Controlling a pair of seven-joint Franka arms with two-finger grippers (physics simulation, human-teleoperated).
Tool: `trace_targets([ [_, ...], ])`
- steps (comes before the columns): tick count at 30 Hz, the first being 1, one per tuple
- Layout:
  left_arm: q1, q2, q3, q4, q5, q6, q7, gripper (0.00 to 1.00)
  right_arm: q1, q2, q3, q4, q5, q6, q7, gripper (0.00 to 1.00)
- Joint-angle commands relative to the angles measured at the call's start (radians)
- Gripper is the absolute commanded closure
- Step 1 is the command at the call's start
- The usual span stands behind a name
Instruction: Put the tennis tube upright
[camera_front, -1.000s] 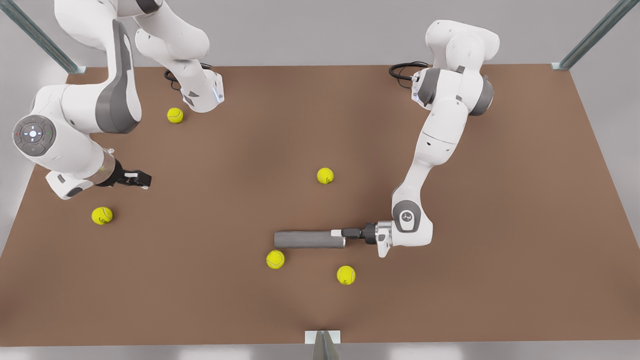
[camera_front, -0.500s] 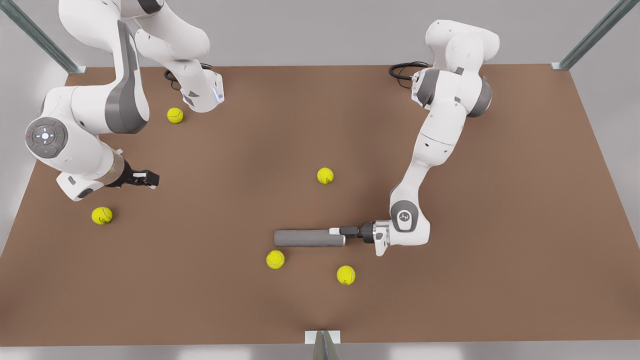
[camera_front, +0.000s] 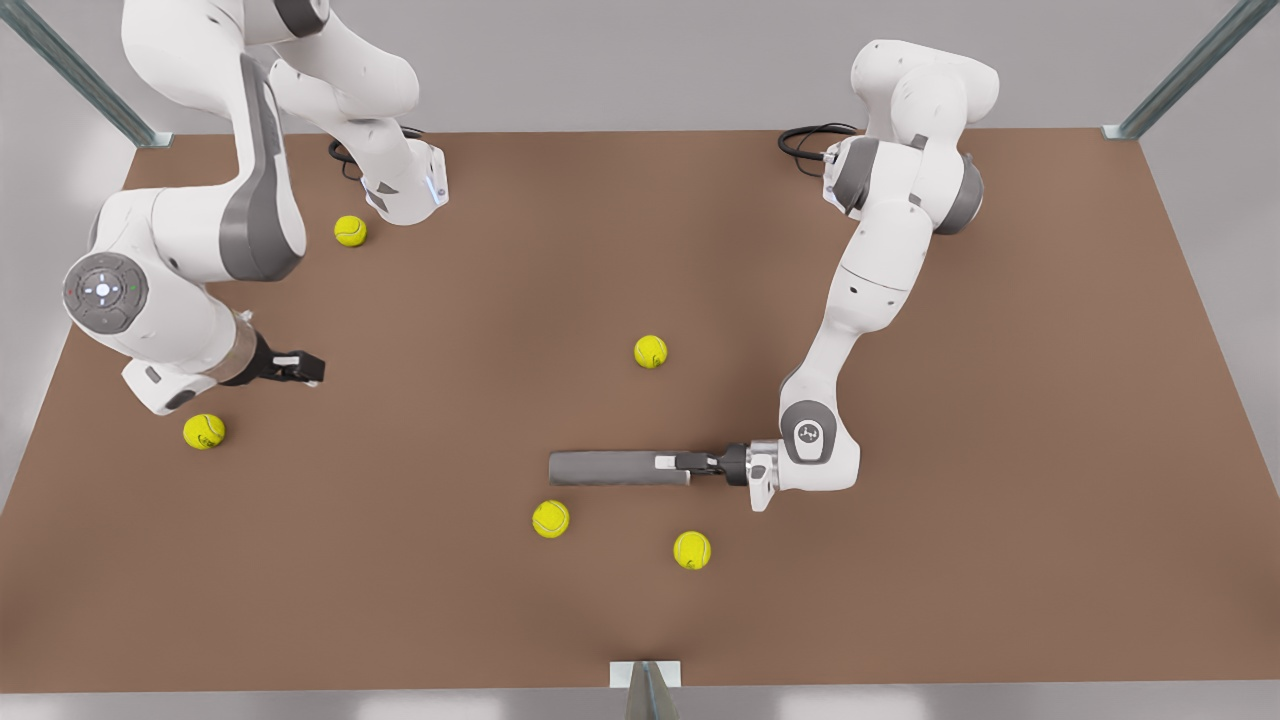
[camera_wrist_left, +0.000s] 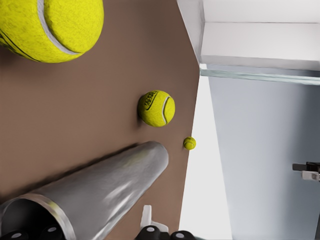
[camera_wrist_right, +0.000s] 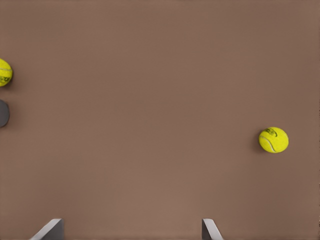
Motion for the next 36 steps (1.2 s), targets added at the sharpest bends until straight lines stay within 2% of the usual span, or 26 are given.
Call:
trace_targets([
  [1,0.0,0.0,0.0,0.0,0.006,-0.002,0.0,0.5,-0.001,0.001,-0.004,0.002,-0.002,0.005,0.0,0.0],
  [4,0.0,-0.002,0.0,0.0,0.009,-0.003,0.002,0.58,-0.021,0.02,-0.004,0.048,0.01,0.0,0.003,0.0],
  [17,0.0,-0.025,0.006,0.0,0.044,-0.046,-0.002,0.71,-0.066,0.018,-0.004,0.049,0.01,0.0,0.0,0.0],
  [36,0.0,-0.077,0.008,-0.021,0.116,-0.051,-0.015,0.75,-0.096,0.018,0.0,0.049,0.043,-0.003,0.0,0.0],
])
